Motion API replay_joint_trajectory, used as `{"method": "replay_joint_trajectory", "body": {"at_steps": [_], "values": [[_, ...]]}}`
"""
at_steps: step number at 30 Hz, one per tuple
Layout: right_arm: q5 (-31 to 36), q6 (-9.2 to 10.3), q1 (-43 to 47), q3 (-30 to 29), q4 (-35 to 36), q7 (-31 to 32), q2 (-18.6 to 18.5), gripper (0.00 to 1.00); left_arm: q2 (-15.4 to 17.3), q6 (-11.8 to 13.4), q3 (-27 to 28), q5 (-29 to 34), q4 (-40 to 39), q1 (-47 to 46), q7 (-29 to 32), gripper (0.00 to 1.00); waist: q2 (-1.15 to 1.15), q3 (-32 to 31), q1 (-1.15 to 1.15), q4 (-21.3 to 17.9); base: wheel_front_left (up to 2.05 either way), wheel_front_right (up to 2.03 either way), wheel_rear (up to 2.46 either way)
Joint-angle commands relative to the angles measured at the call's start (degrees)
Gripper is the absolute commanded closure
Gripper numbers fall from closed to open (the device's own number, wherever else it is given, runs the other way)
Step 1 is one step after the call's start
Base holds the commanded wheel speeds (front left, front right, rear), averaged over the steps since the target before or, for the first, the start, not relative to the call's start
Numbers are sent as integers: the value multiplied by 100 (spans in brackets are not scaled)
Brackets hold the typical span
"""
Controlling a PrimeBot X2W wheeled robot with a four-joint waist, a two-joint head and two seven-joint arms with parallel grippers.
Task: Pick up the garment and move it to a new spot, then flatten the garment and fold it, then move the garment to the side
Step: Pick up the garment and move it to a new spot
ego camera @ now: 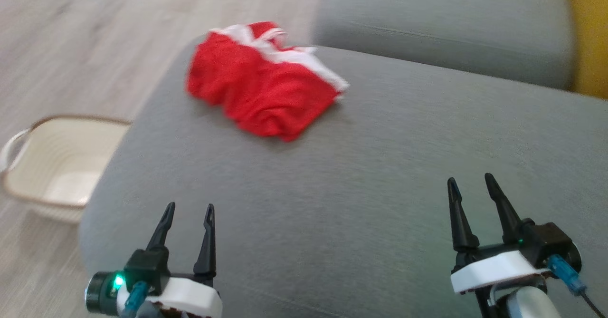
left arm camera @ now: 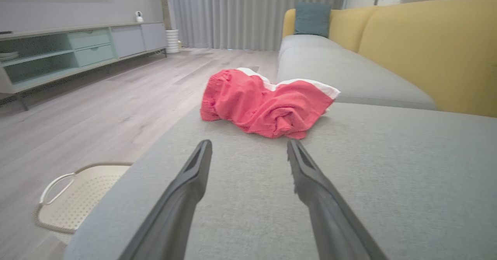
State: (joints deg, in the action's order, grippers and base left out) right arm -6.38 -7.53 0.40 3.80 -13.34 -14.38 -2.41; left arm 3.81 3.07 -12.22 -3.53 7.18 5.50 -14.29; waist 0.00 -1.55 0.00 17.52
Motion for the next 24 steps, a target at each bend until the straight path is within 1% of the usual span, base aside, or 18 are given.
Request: {"method": "replay_joint_trajectory", "body": {"at_steps": [1, 6, 9, 14, 19, 21, 24], "values": [[-51, 4, -237, 156, 191, -62, -46, 0, 50, 4, 204, 7, -229, -302, -71, 0, 0, 12, 0, 637, 0, 0, 0], [-101, 4, -275, 216, 177, -62, -46, 0, 81, 17, 292, -22, -255, -263, -71, 0, 0, 16, 0, 1101, 0, 0, 0], [-99, 4, -324, 302, 158, -62, -46, 0, 89, 63, 379, -44, -323, -214, -71, 0, 0, 63, 0, 1187, 0, 0, 0], [-70, 4, -431, 375, 101, -62, -46, 0, 84, 104, 476, -58, -413, -157, -71, 0, 0, 122, 0, 1222, 0, 0, 0], [-90, 4, -433, 391, 111, -62, -46, 0, 102, 70, 475, -36, -374, -145, -71, 0, 0, 116, 0, 1217, 0, 0, 0], [-94, 4, -413, 377, 140, -62, -46, 0, 183, 31, 521, -33, -350, -206, -71, 0, 0, 135, 0, 1154, 0, 0, 0], [-21, 4, -439, 374, 207, -62, -46, 0, 418, -2, 668, 23, -423, -479, -71, 0, 0, 283, 0, 957, 0, 0, 0]]}}
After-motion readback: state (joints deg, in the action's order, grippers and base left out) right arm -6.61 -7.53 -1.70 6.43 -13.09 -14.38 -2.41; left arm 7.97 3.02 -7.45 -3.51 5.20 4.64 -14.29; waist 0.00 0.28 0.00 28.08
